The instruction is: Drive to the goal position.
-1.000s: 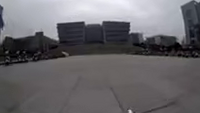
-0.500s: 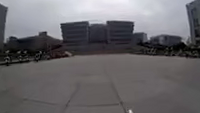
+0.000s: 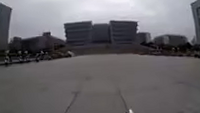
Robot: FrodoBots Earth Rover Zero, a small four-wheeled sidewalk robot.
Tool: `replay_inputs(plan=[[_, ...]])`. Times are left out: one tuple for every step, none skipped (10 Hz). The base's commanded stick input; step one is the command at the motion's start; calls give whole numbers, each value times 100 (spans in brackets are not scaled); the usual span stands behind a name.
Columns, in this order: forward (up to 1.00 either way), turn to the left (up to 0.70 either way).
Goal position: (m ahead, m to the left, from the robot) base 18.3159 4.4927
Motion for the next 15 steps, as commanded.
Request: replay_inputs(plan=[[100,-4],[100,-34],[100,-34],[100,-34],[100,-34],[100,-4],[100,6],[100,6],[100,6],[100,6],[100,6],[100,6],[100,6],[100,6],[100,6]])
